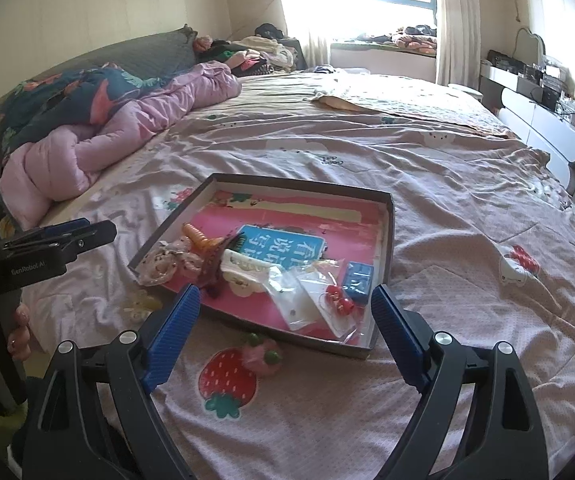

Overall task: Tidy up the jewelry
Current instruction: 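Carry the barrette into the tray with the left gripper while the right gripper places the earring bag there, then grasp the cream pearl claw clip with the left gripper while the right gripper grasps the pink pom-pom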

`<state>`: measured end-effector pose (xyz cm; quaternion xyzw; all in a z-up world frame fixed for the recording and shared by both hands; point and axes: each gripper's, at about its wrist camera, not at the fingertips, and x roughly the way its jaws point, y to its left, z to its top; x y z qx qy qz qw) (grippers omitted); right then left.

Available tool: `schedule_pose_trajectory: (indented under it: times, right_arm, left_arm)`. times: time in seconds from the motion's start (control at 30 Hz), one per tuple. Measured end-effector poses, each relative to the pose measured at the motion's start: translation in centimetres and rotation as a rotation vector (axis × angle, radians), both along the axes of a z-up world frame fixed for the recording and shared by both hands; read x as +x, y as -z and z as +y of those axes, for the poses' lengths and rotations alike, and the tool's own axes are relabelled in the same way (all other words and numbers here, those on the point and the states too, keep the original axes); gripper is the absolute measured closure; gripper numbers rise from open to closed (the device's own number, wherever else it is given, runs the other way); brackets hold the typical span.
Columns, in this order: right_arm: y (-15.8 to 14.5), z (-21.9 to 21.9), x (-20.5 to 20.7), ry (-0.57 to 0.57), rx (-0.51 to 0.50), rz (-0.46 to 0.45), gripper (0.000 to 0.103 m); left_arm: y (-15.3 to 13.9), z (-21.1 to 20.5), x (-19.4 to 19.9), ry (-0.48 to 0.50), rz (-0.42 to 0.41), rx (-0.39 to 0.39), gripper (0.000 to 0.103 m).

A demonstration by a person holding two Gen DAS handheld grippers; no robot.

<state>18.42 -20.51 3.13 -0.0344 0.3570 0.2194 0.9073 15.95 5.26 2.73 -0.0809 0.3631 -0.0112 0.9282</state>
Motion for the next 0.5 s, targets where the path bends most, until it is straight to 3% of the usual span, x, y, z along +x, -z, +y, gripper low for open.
schedule_pose_trajectory:
  times: [0.5]
  right_arm:
    - [2.3, 1.0, -2.4, -0.036, -0.018, 0.039, 0.018]
  left_arm:
    - [2.0, 0.5, -2.4, -0.022, 0.039, 0.033, 0.038]
